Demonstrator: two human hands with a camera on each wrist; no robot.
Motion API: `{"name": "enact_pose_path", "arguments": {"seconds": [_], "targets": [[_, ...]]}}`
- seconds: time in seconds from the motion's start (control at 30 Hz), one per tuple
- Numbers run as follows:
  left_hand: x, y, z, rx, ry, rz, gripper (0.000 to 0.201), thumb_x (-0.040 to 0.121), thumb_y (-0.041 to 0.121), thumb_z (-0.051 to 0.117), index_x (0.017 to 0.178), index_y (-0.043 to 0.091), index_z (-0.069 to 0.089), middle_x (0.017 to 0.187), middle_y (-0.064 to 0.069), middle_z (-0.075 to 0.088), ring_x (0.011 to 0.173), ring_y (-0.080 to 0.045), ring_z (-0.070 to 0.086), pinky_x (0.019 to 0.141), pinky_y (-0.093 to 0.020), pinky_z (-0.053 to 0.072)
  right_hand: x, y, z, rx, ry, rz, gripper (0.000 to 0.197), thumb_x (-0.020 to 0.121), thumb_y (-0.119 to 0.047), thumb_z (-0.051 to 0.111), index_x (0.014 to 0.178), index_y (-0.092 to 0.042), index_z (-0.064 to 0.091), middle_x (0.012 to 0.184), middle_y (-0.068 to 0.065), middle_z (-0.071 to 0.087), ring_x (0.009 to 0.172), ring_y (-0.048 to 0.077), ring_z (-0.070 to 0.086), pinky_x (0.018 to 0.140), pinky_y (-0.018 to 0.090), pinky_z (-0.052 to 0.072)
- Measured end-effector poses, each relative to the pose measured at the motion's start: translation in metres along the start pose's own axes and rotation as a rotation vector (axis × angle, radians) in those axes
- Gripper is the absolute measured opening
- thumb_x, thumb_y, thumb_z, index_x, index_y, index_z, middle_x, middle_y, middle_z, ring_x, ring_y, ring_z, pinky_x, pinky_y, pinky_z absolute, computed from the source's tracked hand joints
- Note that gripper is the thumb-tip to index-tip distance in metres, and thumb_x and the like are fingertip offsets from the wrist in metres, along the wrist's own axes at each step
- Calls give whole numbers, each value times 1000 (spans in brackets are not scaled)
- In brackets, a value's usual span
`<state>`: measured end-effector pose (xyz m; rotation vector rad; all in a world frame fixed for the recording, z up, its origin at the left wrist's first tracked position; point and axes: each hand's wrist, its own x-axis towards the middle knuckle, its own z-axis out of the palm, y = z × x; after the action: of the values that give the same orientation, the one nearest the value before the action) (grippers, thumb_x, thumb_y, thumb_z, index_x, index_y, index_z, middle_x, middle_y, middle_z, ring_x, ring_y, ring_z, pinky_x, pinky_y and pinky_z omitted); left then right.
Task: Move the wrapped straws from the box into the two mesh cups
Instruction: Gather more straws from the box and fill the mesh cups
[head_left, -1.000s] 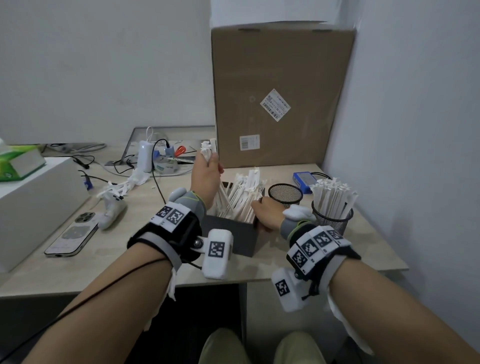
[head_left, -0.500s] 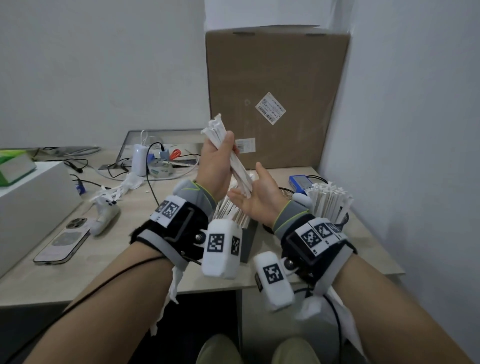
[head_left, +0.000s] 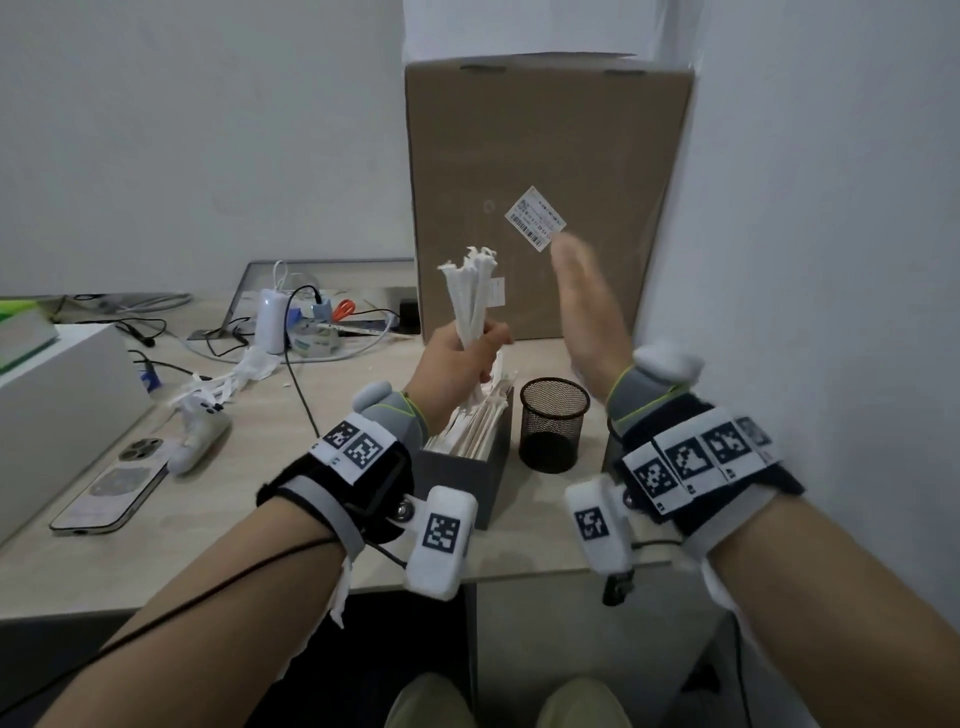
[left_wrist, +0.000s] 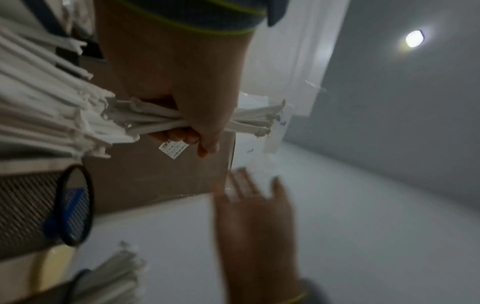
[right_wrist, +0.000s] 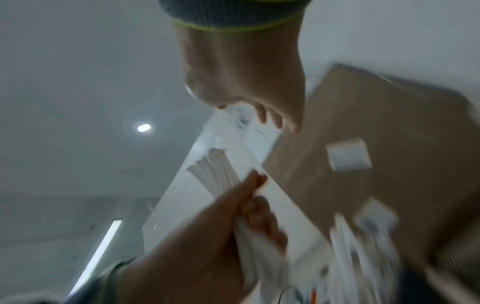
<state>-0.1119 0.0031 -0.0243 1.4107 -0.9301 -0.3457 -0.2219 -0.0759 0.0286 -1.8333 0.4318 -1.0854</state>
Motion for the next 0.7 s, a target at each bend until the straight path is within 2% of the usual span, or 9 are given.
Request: {"name": "enact_pose_path", "arguments": {"seconds": [0.1,0.13,0.2,0.23,0.33,0.37,0.5,0.6,0.7], "targets": [[-3,0,11,195,-89,54,22,93,14,56,72,17,59,57,3,46,50,-6,42,54,-21,38,12,-18,-5,-320,-132,-365,49,99,-42,34,142,-20,39,149,-1,39,138,13,35,112,28,27],[-3,1,18,221,-102,70,23,92,10,55,70,17,58,55,8,48,47,0,43,53,-18,37,12,-16,-2,-457,-248,-380,53,96,-49,33,139,-19,45,145,1,45,136,15,39,110,30,29],[-5,2,29,258,-103,102,22,90,2,53,72,15,55,56,15,51,47,4,47,50,-11,35,8,-8,1,-607,-403,-355,64,88,-62,29,120,-16,61,121,3,62,113,17,56,95,33,43],[-5,2,34,277,-103,112,20,90,3,53,74,14,56,59,13,53,50,3,48,51,-11,36,6,-3,-2,-608,-371,-345,64,86,-64,31,114,-15,63,113,1,65,104,16,58,89,34,46],[-3,3,46,285,-95,154,14,91,12,56,79,9,63,75,-1,66,68,-10,58,62,-24,46,3,4,-23,-531,-124,-309,56,87,-59,49,125,-18,54,127,-1,58,112,12,55,92,31,46],[-1,5,51,314,-101,175,14,92,13,56,82,7,63,77,-2,66,70,-13,58,64,-28,45,1,5,-30,-583,-97,-277,55,87,-60,49,123,-19,53,124,-1,59,109,14,56,89,31,47],[1,20,80,484,-213,229,18,94,17,51,76,14,52,63,8,52,56,-6,45,49,-17,30,2,13,-59,-828,-6,-162,53,89,-64,40,87,-14,55,79,5,64,75,25,59,68,37,48],[3,23,105,496,-318,236,16,94,22,52,81,13,53,71,-2,59,59,-13,49,51,-21,33,10,24,-89,-680,-17,-117,41,90,-47,54,74,-10,58,66,4,58,69,22,54,62,30,40],[4,20,130,487,-370,223,20,91,31,58,89,11,56,72,1,54,61,-12,48,53,-24,33,16,39,-115,-592,38,-82,34,88,-33,61,67,-6,59,59,4,56,60,18,50,55,21,35]]}}
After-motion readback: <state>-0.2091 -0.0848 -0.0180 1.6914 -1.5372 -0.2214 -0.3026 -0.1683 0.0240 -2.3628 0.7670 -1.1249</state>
